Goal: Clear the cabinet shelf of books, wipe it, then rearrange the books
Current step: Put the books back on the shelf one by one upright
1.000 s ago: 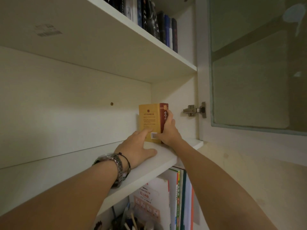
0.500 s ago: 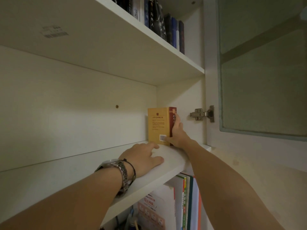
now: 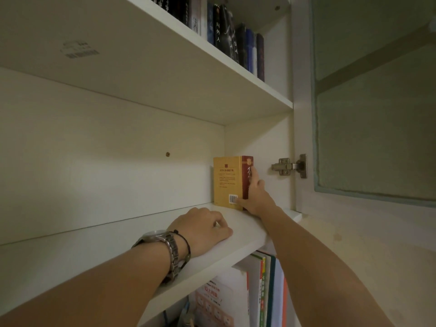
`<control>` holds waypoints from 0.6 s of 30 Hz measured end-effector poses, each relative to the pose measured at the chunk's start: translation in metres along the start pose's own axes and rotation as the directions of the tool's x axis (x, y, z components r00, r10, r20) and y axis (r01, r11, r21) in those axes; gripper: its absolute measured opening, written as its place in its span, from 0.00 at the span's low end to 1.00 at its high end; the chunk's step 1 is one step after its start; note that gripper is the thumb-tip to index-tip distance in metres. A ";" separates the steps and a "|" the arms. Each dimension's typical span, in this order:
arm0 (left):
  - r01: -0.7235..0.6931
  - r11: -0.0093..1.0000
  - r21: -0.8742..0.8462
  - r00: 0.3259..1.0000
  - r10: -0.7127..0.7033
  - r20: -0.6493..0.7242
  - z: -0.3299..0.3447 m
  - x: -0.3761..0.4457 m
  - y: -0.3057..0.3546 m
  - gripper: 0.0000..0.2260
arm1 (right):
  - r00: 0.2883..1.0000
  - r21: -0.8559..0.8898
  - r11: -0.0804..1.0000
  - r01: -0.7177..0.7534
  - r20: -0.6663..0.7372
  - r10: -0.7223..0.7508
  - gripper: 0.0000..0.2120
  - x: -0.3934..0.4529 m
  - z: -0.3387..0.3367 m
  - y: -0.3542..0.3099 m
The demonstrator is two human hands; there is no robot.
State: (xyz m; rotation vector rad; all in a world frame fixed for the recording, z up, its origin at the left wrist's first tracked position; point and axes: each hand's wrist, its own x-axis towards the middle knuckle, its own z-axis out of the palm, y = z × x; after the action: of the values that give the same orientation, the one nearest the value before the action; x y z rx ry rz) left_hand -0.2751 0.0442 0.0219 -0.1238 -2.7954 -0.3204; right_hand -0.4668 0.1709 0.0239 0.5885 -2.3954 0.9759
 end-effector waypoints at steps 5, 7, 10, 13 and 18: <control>0.000 1.000 -0.005 1.000 0.000 0.001 0.001 0.001 -0.002 0.15 | 0.999 -0.278 0.960 -0.038 0.001 0.040 0.36 -0.017 -0.019 -0.011; 0.002 1.000 0.002 1.000 -0.002 0.004 0.000 0.002 -0.002 0.15 | 1.000 -0.368 0.930 0.000 0.025 0.010 0.28 -0.032 -0.034 -0.018; -0.011 0.999 0.039 1.000 0.011 0.011 -0.001 0.001 0.000 0.15 | 1.000 -0.359 0.933 0.000 0.024 0.009 0.22 -0.069 -0.066 -0.025; -0.020 0.997 0.070 1.000 0.018 0.019 -0.004 -0.002 0.005 0.15 | 0.999 -0.377 0.925 0.038 -0.003 -0.042 0.18 -0.117 -0.096 -0.027; -0.068 0.979 0.194 0.998 0.066 0.018 -0.007 -0.006 0.016 0.13 | 1.000 -0.418 0.908 0.017 0.030 -0.005 0.13 -0.199 -0.127 -0.017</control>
State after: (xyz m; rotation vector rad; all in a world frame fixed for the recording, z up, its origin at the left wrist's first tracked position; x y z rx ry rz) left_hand -0.2656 0.0582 0.0303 -0.1738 -2.8080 -0.0296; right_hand -0.2657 0.2935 -0.0030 0.4533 -2.5150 0.4225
